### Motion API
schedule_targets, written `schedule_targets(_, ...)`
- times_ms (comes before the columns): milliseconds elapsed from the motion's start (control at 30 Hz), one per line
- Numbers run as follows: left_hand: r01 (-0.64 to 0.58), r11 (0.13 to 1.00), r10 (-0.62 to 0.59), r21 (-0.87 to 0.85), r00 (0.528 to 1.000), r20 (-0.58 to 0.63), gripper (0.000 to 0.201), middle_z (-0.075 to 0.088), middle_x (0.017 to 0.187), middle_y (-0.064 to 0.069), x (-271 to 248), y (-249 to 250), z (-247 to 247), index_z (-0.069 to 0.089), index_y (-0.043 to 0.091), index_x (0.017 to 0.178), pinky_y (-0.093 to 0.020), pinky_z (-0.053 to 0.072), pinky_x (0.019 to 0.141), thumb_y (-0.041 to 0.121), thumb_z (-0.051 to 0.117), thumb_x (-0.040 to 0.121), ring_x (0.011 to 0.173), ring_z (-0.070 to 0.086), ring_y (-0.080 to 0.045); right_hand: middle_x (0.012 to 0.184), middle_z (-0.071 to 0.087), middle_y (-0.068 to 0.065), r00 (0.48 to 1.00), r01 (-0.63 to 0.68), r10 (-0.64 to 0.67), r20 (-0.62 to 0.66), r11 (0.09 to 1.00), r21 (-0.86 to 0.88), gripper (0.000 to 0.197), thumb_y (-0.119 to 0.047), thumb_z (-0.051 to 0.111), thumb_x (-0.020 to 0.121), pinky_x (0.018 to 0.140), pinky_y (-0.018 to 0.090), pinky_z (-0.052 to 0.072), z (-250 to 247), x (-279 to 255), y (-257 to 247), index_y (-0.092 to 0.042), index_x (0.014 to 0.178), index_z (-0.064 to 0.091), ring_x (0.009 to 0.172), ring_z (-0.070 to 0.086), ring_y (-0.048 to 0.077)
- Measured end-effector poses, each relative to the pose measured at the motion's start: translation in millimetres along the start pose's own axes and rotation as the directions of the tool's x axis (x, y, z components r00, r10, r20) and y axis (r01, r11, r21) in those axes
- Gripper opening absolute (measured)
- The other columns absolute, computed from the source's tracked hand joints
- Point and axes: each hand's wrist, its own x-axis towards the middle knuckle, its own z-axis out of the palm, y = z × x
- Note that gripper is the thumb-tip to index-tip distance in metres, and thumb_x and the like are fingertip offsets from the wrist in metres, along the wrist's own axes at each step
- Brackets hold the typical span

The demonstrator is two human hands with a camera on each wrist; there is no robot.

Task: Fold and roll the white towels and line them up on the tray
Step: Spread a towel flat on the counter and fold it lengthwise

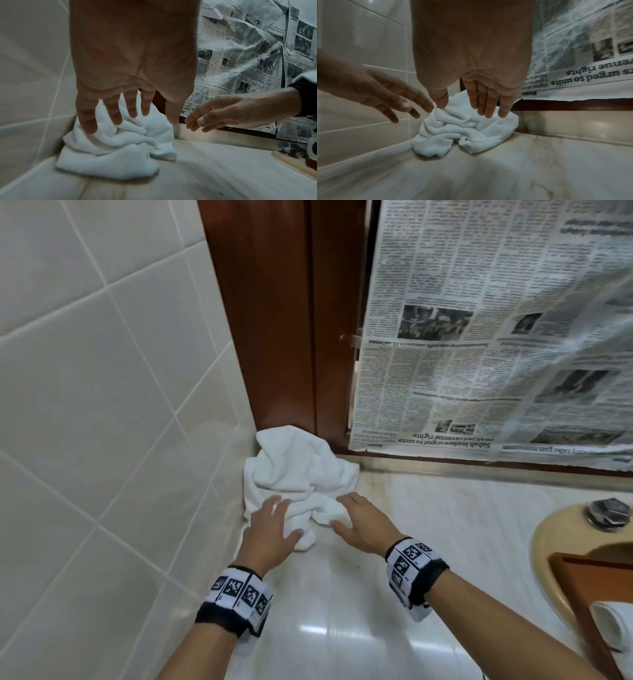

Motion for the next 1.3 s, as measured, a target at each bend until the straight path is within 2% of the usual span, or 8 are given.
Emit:
schedule_targets(133,-0.013,0.999,0.018,0.035,0.989,-0.144,0.073,0.017,0.162,0.0,35,-6,-17,0.029,0.025,0.154,-0.045,0.04,0.109,0.041,0.065,0.092,0.14,0.03,-0.029,0.149,0.04,0.007,0.993,-0.05,0.048,-0.11,0.999,-0.016,0.06,-0.04,0.053,0.098,0.1,0.038,0.045,3,45,-8,-0.009,0.147,0.038,0.133,0.041,0.025)
schedule_targets(267,0.037,0.997,-0.029,0.07,0.993,-0.113,0.069,0.03,0.154,0.001,59,-12,-24,0.026,0.026,0.155,-0.044,0.048,0.097,0.039,0.059,0.096,0.131,0.041,-0.027,0.147,0.039,0.007,0.982,-0.109,0.103,-0.158,0.994,-0.031,0.06,-0.037,0.056,0.095,0.096,0.042,0.047,6,77,1,-0.011,0.145,0.037,0.132,0.041,0.029)
schedule_targets(567,-0.06,0.967,-0.003,-0.249,0.97,-0.244,0.028,0.066,0.116,0.002,46,7,-14,0.066,0.017,0.121,-0.02,0.041,0.089,0.012,0.058,0.094,0.108,0.06,-0.017,0.138,0.045,0.008,0.958,-0.207,0.22,-0.187,0.975,0.087,0.056,-0.036,0.06,0.094,0.095,0.045,0.046,23,99,-6,-0.011,0.141,0.041,0.127,0.043,0.03)
schedule_targets(700,-0.173,0.9,0.102,-0.4,0.976,-0.192,0.024,0.065,0.106,0.013,5,23,-6,0.068,0.023,0.109,-0.019,0.046,0.091,0.009,0.061,0.091,0.101,0.059,-0.004,0.09,0.058,0.005,0.946,-0.206,0.238,-0.218,0.965,0.16,0.008,-0.02,0.059,0.092,0.069,0.034,0.042,21,94,-6,-0.013,0.092,0.055,0.09,0.057,0.029)
schedule_targets(800,-0.166,0.853,0.072,-0.494,0.976,-0.204,0.02,0.066,0.099,0.015,-17,24,-9,0.067,0.025,0.101,-0.016,0.049,0.082,0.009,0.061,0.091,0.095,0.06,0.0,0.068,0.052,0.004,0.924,-0.126,0.216,-0.315,0.952,0.28,0.024,-0.014,0.062,0.091,0.062,0.032,0.033,6,76,-1,-0.012,0.071,0.049,0.068,0.049,0.025)
schedule_targets(933,-0.047,0.843,0.024,-0.536,0.999,-0.049,0.017,0.066,0.086,0.01,-38,15,-28,0.066,0.03,0.09,-0.01,0.044,0.068,0.014,0.068,0.087,0.077,0.059,-0.003,0.086,0.065,0.003,0.887,0.099,0.113,-0.448,0.901,0.422,0.003,-0.01,0.066,0.092,0.074,0.029,0.047,-42,27,-5,-0.009,0.089,0.065,0.081,0.06,0.018)
schedule_targets(1067,-0.024,0.871,0.105,-0.491,0.985,0.138,0.011,0.06,0.081,0.014,-64,31,-53,0.066,0.03,0.088,-0.013,0.041,0.062,0.027,0.076,0.083,0.062,0.05,0.002,0.086,0.068,-0.013,0.887,0.192,0.03,-0.461,0.883,0.428,0.005,-0.015,0.065,0.094,0.072,0.019,0.049,-93,-35,-10,-0.019,0.093,0.065,0.084,0.063,0.003)
schedule_targets(1300,-0.118,0.854,0.305,-0.507,0.903,0.302,0.019,0.059,0.079,0.017,-127,96,-60,0.06,0.031,0.083,-0.021,0.041,0.067,0.041,0.076,0.084,0.065,0.047,-0.004,0.084,0.068,0.0,0.862,0.284,0.01,-0.507,0.818,0.5,0.006,-0.013,0.06,0.098,0.07,0.033,0.049,-134,-148,-8,-0.016,0.094,0.064,0.079,0.063,0.022)
